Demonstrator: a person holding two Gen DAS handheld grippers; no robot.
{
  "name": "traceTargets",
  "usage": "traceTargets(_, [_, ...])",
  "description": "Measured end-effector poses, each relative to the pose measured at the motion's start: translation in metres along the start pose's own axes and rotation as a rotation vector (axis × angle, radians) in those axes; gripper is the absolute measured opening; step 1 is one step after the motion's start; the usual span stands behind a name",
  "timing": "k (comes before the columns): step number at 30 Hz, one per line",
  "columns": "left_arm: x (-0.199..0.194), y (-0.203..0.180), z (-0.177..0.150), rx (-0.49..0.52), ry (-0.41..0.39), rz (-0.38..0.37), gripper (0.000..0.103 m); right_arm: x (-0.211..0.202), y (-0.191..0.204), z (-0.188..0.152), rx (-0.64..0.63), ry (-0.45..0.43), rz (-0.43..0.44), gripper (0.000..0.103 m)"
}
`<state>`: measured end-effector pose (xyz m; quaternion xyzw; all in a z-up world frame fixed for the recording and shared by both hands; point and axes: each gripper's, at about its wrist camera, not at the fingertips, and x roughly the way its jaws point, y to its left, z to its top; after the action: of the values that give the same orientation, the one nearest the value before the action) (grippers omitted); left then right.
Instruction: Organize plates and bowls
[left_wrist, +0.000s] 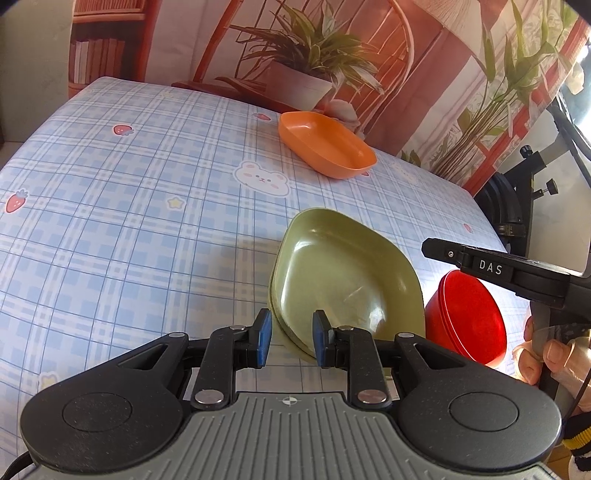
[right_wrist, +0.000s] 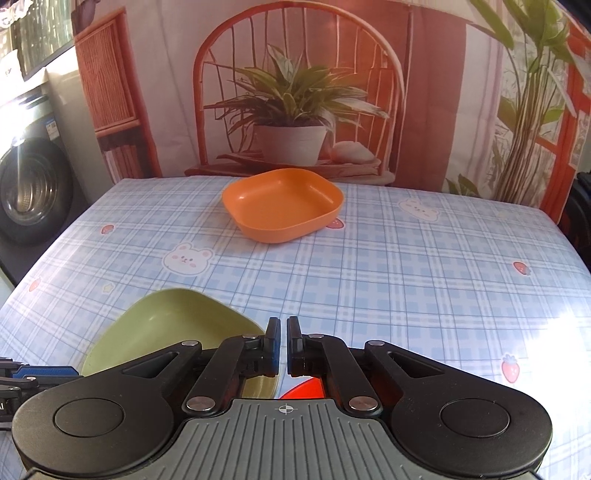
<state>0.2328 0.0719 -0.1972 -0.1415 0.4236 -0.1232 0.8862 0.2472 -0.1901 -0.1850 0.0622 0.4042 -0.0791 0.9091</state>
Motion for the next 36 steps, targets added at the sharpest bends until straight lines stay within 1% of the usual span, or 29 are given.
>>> traceTargets(3, [-0.012,0.005,0.012,-0.006,-0.043,-0.006,0.025,-0.009,-0.007,0.013,0.016,-0.038,0.007,0.005])
traceTargets(6, [-0.026,0.008,0.035,0.026,-0.108,0.006,0.025,-0.016,-0.014,0.029,0.034,-0.079,0.014,0.007])
traceTargets(9, [-0.037,0.009,0.065,0.056,-0.173,0.021,0.026,-0.018,-0.023,0.047,0.058,-0.110,0.024,0.008])
traceTargets(11, [-0.037,0.008,0.083,0.064,-0.200,0.026,0.032,-0.014,-0.029,0.058,0.072,-0.119,0.031,0.010])
traceTargets(12, [-0.036,0.008,0.091,0.067,-0.209,0.025,0.037,-0.011,-0.031,0.063,0.074,-0.122,0.033,0.013])
traceTargets(13, [-0.032,0.006,0.101,0.073,-0.221,0.021,0.039,-0.007,-0.033,0.068,0.070,-0.128,0.033,0.015])
traceTargets(16, [-0.014,0.000,0.122,0.099,-0.240,0.019,0.041,0.008,-0.038,0.079,0.045,-0.143,0.024,0.016])
traceTargets(18, [0.002,-0.003,0.135,0.112,-0.237,0.018,0.041,0.024,-0.042,0.087,0.041,-0.142,0.022,0.016])
traceTargets(23, [0.067,-0.007,0.163,0.143,-0.200,0.025,0.041,0.069,-0.057,0.099,0.063,-0.116,0.013,0.016])
traceTargets(24, [0.079,-0.007,0.166,0.153,-0.191,0.016,0.041,0.078,-0.062,0.101,0.070,-0.107,0.015,0.016])
traceTargets(27, [0.118,-0.005,0.174,0.169,-0.120,-0.001,0.041,0.106,-0.078,0.104,0.157,-0.057,0.046,0.017])
traceTargets(29, [0.139,-0.001,0.176,0.152,-0.085,0.000,0.041,0.124,-0.090,0.103,0.216,-0.025,0.054,0.017])
traceTargets(31, [0.154,0.003,0.180,0.123,-0.072,-0.003,0.041,0.139,-0.097,0.102,0.243,0.000,0.050,0.018])
traceTargets(33, [0.165,0.006,0.183,0.094,-0.075,-0.009,0.041,0.151,-0.101,0.102,0.248,0.016,0.049,0.020])
traceTargets(36, [0.174,0.011,0.185,0.057,-0.076,-0.023,0.041,0.165,-0.103,0.102,0.251,0.029,0.049,0.020])
